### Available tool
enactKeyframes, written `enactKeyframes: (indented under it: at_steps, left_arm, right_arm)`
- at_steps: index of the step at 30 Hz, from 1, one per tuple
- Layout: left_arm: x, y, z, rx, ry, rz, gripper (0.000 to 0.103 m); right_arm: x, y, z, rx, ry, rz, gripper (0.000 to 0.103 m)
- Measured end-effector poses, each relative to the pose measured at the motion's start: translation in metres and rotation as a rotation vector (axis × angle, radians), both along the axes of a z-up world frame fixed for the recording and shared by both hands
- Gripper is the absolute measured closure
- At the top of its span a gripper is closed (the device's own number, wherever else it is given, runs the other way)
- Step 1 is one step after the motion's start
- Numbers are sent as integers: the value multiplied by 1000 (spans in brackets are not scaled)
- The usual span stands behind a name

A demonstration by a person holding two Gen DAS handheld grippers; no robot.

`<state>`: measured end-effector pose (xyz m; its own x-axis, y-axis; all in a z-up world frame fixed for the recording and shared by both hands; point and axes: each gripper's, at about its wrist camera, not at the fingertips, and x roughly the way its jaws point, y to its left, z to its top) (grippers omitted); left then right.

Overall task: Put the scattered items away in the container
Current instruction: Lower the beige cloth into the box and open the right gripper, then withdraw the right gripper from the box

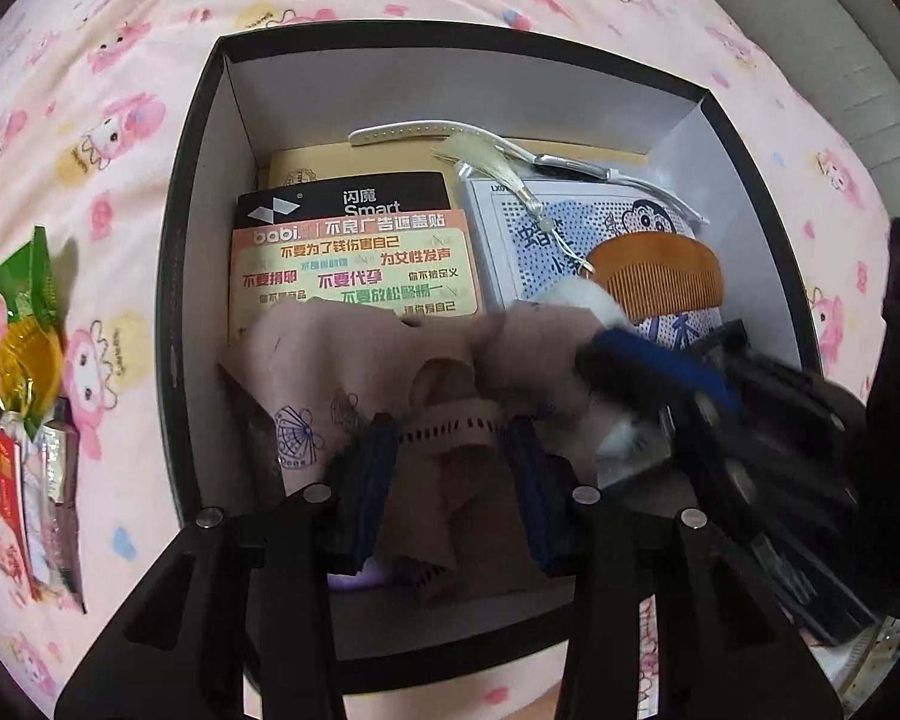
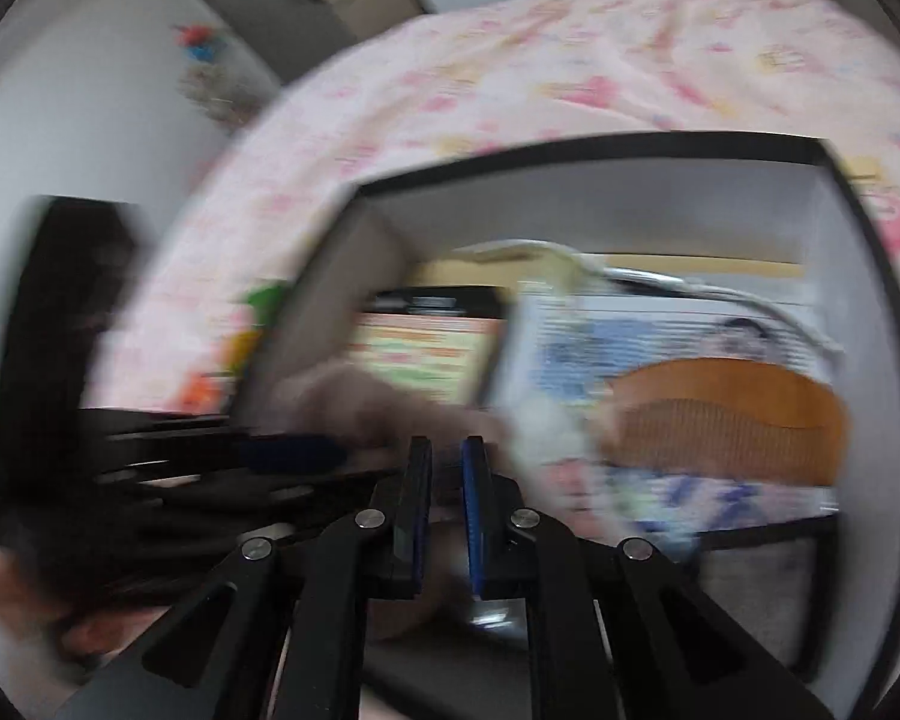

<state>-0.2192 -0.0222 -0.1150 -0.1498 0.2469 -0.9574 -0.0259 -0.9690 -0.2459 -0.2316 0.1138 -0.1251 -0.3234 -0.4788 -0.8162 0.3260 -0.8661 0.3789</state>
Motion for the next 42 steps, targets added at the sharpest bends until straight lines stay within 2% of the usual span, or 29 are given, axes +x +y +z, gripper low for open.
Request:
enactKeyframes:
  at_steps: [3,6,8,9,10,12,15,17,19,22,25,31,34,36,38,42]
  left_arm:
    - [-3,-3,16,100,92,7,64]
    - [-14,-3,16,128,129,26,64]
    - [-24,-2,-3,58,46,69,64]
    - [-22,-2,-12,56,7,88,65]
    - [-17,-2,-20,92,-26,93,65]
    - [-3,-2,-15,114,-9,86,65]
    - [26,-4,8,176,86,71,65]
    - [51,-1,36,181,206,47,65]
    - [78,3,60,169,311,12,62]
    - [110,8,83,147,377,-25,56]
    - [134,7,91,148,390,-41,56]
    - [176,6,92,211,416,-79,54]
    - [190,7,95,164,425,-87,55]
    - [196,-4,93,159,413,-74,55]
    - [204,-19,92,168,400,-75,55]
    - [221,-63,97,102,418,14,54]
  right_arm:
    - [-6,20,1,-8,8,-104,95]
    - [-8,35,14,-10,72,-176,95]
    - [-7,38,17,-6,92,-189,95]
    - [-6,41,17,-15,94,-173,95]
    - [-3,41,14,-26,82,-167,95]
    - [6,36,11,-17,55,-153,95]
    - [32,31,23,18,100,-119,95]
    - [54,26,39,88,177,-115,95]
    - [85,17,57,186,294,-124,94]
    - [122,15,75,147,322,-128,85]
    - [152,14,87,117,342,-134,81]
    - [198,11,97,99,350,-132,76]
    - [207,-3,93,99,344,-111,76]
    - [215,-15,93,115,355,-92,76]
    - [216,-27,91,91,349,-48,76]
    - [216,-52,85,52,320,-2,75]
